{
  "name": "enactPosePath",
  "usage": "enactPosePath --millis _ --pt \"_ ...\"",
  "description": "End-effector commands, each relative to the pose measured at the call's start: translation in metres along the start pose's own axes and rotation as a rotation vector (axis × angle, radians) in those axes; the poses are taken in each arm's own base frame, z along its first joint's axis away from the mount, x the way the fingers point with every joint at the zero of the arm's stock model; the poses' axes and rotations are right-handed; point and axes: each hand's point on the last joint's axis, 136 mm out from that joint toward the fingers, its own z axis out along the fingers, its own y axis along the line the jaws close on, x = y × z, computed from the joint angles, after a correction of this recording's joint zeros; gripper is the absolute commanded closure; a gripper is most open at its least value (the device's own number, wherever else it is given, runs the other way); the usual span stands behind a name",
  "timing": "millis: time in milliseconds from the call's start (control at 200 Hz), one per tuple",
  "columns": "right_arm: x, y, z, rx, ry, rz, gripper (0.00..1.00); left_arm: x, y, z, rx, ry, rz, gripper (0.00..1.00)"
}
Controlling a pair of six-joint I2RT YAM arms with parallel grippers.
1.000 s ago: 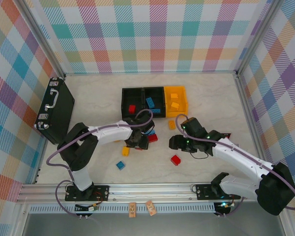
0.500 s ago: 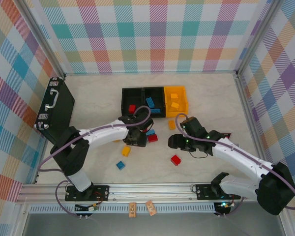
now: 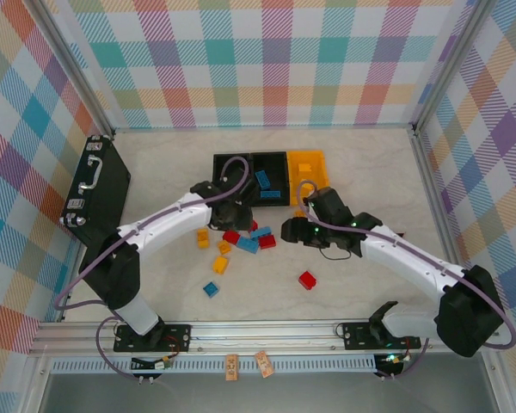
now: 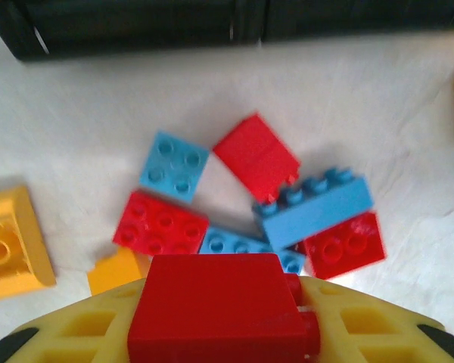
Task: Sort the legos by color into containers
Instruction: Place the lego in the container.
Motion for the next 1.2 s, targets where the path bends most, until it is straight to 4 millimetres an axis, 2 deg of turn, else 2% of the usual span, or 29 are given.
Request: enactPosePath --millis 0,245,395,540,705,925,1070,1195 --pt "-0.021 0.020 -0.002 -0.047 -0.039 -0.047 0.36 -0.026 0.010 -0.005 -0.031 -0.023 0.000 0.67" --pt "-0.036 0.027 0.010 -0.042 -0.040 -0.052 0.36 -0.077 0.030 0.005 -0.090 -0.076 -0.061 0.67" --pt "-0.037 0.028 0.016 -0.048 -0.034 -0.043 0.36 -0.104 0.031 0.014 -0.078 -0.102 -0.110 0.67" --pt "-0.035 0.025 0.015 -0.035 -0.032 -0.042 0.36 -0.120 0.029 0.029 -0.072 -0.102 -0.132 0.67" --pt "-0.032 0.019 0.014 -0.023 -0.037 -0.036 0.36 -0.130 0.030 0.046 -0.085 -0.106 -0.151 0.65" --pt "-0.032 0.017 0.011 -0.017 -0.042 -0.035 0.36 -0.131 0.026 0.068 -0.075 -0.097 -0.179 0.63" --pt "-0.032 0.017 0.010 -0.016 -0.044 -0.036 0.36 -0.129 0.027 0.076 -0.075 -0.095 -0.198 0.61" --pt "-0.032 0.017 0.009 -0.015 -0.045 -0.039 0.36 -0.129 0.026 0.077 -0.065 -0.104 -0.207 0.56"
